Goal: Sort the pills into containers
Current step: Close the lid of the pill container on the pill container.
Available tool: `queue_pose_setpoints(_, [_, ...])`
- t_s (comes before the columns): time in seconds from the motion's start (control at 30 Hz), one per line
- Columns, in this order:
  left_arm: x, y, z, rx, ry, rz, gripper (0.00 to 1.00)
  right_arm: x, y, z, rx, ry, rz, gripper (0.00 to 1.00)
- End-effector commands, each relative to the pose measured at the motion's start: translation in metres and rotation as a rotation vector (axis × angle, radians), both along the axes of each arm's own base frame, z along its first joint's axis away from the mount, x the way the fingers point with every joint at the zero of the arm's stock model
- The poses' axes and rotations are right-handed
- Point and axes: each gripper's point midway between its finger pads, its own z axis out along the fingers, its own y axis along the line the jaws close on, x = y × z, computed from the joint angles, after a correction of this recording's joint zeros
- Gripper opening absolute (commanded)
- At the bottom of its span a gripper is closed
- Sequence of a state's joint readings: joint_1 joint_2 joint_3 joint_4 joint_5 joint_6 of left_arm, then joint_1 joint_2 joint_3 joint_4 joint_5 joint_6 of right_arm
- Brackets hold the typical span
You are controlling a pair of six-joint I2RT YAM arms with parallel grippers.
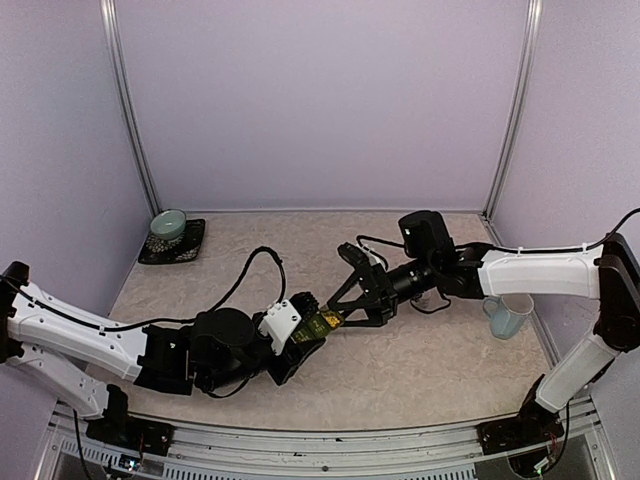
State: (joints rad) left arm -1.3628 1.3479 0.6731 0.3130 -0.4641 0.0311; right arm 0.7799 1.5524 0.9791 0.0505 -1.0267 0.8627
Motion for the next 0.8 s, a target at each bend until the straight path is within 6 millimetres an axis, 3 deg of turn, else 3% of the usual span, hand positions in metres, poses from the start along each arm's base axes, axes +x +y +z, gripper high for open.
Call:
queue_pose_setpoints(0.0, [0.001,-0.002,0.010,-0.022,-0.019,0.009,0.31,-0.012,0.003,0.003,0.017,0.008,0.058,1.00])
queue_pose_setpoints(0.2, [0.001,-0.002,0.010,-0.029,-0.020,0.007,0.31,-0.017,0.004,0.002,0.020,0.028,0.074,0.91])
queue_pose_setpoints(0.77, [-0.002,0.000,0.007,-0.043,-0.009,0.002,0.31,-0.009,0.013,0.003,0.017,0.112,0.050,0.82])
